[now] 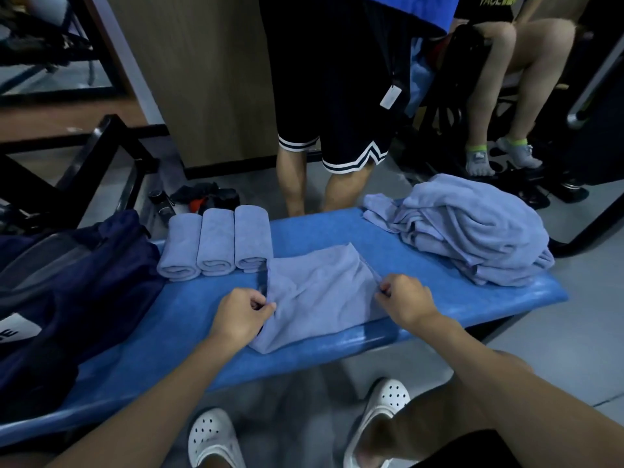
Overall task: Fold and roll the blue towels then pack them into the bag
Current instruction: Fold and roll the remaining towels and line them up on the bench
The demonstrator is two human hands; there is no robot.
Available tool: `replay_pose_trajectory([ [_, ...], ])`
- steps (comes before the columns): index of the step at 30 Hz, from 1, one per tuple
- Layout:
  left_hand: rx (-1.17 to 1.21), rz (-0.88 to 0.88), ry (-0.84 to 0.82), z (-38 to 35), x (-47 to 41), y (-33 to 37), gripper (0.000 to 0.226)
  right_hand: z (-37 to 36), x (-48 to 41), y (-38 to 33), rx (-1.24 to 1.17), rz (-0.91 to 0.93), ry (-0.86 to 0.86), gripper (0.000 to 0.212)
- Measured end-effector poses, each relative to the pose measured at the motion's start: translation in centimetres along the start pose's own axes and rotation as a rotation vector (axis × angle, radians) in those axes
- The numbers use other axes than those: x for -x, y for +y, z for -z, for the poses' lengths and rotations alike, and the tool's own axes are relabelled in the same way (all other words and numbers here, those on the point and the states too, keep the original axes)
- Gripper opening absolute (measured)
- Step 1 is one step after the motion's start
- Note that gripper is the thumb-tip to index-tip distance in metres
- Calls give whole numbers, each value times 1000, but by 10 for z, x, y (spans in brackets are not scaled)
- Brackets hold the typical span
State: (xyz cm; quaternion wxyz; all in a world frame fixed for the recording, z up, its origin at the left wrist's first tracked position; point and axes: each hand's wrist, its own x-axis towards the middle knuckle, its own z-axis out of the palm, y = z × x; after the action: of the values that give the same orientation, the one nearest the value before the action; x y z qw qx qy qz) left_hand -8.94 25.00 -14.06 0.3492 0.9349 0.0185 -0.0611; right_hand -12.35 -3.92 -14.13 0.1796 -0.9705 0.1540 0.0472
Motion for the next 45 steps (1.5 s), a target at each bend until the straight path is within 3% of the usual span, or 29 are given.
replay_pose_trajectory([
  [5, 208, 13, 93, 6, -4, 8, 22, 10, 1, -6, -112, -29, 40, 10],
  [10, 419, -2, 181, 34, -1, 30, 11, 33, 4, -20, -625, -27, 87, 17],
  [14, 509, -21, 251, 64, 6, 50, 10, 56, 11, -36, -775, -32, 104, 13],
  [19, 557, -37, 339, 94, 9, 53, 14, 76, 10, -41, -925, -81, 12, 27],
  [23, 521, 8, 319, 92, 12, 38, 14, 72, 10, -37, -1202, -159, -264, 37],
  [29, 424, 65, 203, 75, 17, 4, 12, 44, 12, -15, -1222, -332, -129, 20],
  [35, 350, 148, 164, 49, 21, -28, 9, 27, 22, -4, -950, -364, -211, 34],
  [38, 351, 204, 44, 43, 18, -40, 19, 23, 28, -2, -881, -303, -275, 13],
  [41, 314, 177, -18, 43, 17, -49, 32, 21, 27, 1, -821, -272, -288, 40],
  [45, 379, 139, 23, 59, 18, -34, 27, 35, 26, -4, -806, -225, -229, 36],
])
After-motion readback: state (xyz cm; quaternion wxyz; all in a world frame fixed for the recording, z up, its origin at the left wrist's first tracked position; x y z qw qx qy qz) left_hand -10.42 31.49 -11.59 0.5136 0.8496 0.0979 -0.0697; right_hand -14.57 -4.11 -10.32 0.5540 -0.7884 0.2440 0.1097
